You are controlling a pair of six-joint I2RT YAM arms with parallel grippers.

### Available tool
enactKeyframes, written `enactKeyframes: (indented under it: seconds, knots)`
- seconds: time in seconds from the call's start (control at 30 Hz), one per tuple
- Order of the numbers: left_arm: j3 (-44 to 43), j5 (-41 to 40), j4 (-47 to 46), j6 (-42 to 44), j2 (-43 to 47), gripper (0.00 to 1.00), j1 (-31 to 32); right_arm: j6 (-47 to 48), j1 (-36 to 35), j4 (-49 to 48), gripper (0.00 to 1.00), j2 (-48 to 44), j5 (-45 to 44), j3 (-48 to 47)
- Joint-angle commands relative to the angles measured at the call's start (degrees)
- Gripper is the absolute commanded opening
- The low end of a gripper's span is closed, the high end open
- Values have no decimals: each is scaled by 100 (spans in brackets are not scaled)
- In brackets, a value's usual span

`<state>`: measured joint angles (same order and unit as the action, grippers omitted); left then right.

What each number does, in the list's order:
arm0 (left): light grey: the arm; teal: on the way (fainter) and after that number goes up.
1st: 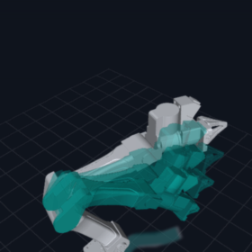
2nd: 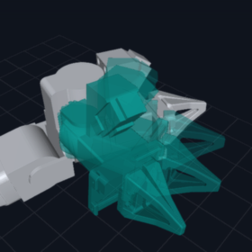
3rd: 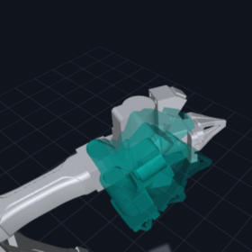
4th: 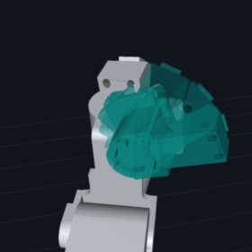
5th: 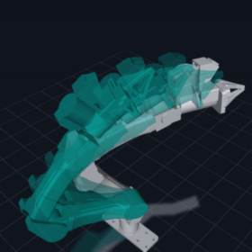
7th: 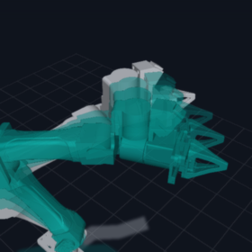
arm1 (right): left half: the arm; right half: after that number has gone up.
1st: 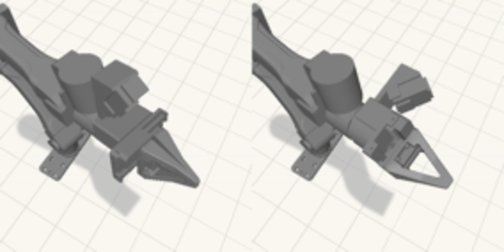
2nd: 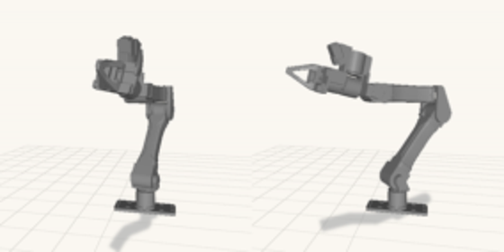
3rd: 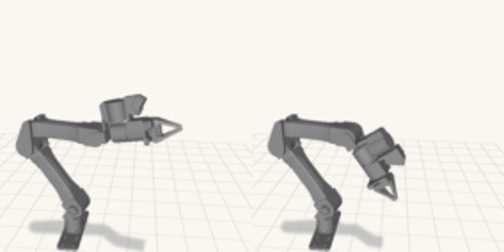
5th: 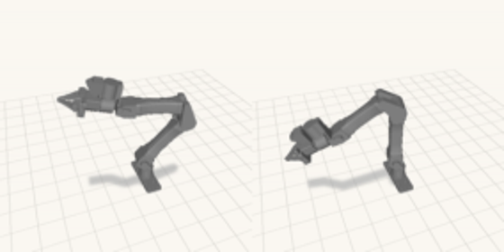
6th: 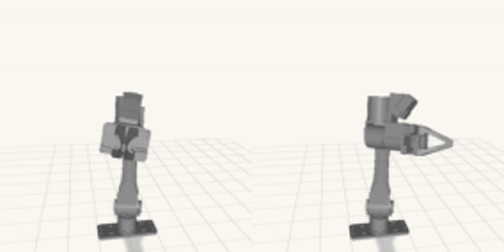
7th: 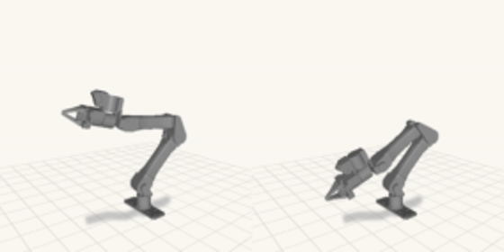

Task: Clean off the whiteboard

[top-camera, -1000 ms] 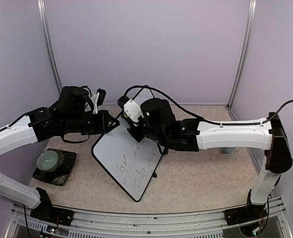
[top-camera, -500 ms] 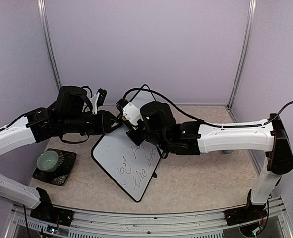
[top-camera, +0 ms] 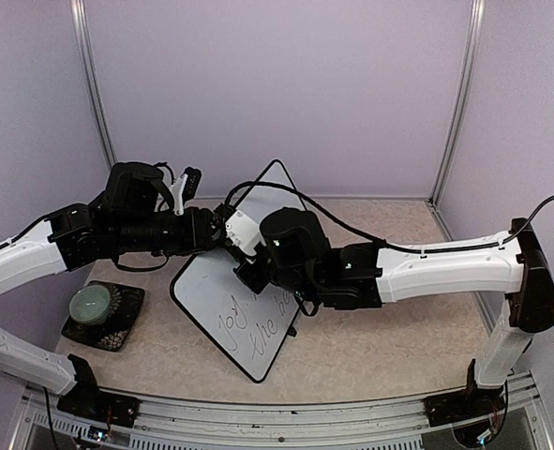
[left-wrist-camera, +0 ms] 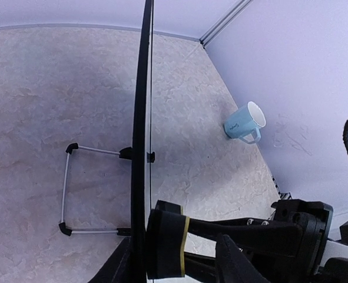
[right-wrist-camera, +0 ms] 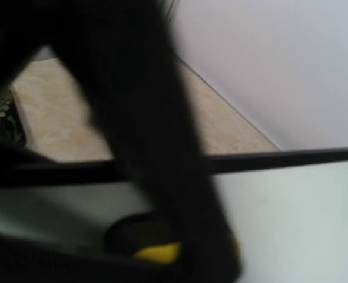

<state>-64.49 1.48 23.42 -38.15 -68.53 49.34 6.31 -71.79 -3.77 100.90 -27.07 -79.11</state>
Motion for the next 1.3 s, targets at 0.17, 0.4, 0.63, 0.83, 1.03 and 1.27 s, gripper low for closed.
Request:
enactKeyframes:
  seconds: [0.17, 0.4, 0.63, 0.83, 1.03, 1.27]
  knots:
    - [-16, 81, -656, -114, 217, 44, 84, -88, -392, 164, 0, 55, 268, -108]
    - [87, -16, -723, -241, 280, 44, 93, -81, -530, 277, 0, 106, 202, -277]
    - [155, -79, -757, -281, 296, 44, 93, 13, -714, 434, 0, 223, 506, -489]
    - [170, -86, -784, -294, 305, 44, 93, 46, -922, 591, 0, 430, 795, -737]
    - [195, -123, -770, -311, 356, 44, 89, -86, -1062, 609, 0, 530, 1169, -865]
    - [227, -143, -772, -316, 399, 44, 84, -235, -1155, 643, 0, 615, 1386, -979]
